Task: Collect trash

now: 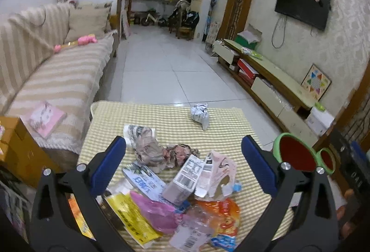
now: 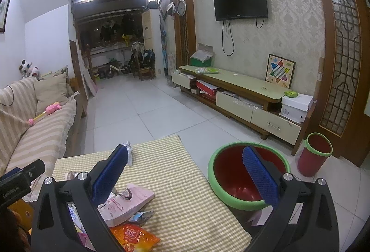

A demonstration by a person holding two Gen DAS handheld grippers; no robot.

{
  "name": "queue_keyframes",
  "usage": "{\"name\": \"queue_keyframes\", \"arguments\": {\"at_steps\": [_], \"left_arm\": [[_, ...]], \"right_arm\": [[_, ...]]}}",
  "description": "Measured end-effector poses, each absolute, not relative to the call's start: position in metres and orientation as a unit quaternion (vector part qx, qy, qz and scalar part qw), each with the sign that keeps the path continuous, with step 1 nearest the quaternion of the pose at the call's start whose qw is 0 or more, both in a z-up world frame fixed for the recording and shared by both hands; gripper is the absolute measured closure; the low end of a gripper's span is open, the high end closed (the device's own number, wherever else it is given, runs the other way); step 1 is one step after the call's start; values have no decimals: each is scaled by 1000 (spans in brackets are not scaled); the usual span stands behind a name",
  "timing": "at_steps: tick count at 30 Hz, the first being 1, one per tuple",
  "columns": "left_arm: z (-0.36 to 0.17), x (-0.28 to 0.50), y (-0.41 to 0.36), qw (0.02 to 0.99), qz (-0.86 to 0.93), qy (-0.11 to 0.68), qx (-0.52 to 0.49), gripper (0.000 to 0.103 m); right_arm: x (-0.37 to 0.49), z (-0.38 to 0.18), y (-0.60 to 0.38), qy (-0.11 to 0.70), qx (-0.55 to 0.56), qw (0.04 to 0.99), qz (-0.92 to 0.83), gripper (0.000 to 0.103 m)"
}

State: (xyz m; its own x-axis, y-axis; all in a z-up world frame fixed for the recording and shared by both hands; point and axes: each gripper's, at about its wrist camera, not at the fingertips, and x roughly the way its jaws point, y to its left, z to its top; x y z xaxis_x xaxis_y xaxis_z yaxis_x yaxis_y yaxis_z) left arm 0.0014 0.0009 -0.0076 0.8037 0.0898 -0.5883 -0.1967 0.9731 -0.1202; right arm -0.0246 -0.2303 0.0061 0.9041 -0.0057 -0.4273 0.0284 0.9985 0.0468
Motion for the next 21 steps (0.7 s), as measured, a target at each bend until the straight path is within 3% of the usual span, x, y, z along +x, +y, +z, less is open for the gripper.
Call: {"name": "queue_keyframes", "arguments": {"at_steps": [3, 12, 21], "left_arm": [[-9, 3, -2, 945, 84, 310, -61, 5], [-10, -2, 7, 945, 42, 301, -123, 5], [-2, -4, 5, 947, 46, 296, -113, 5]], "right_arm": [[-25, 5, -230, 219, 25, 975, -9, 7], [-24, 4, -234, 221, 23, 975, -10, 7], [-25, 5, -236, 222, 24, 975, -13, 7]]}}
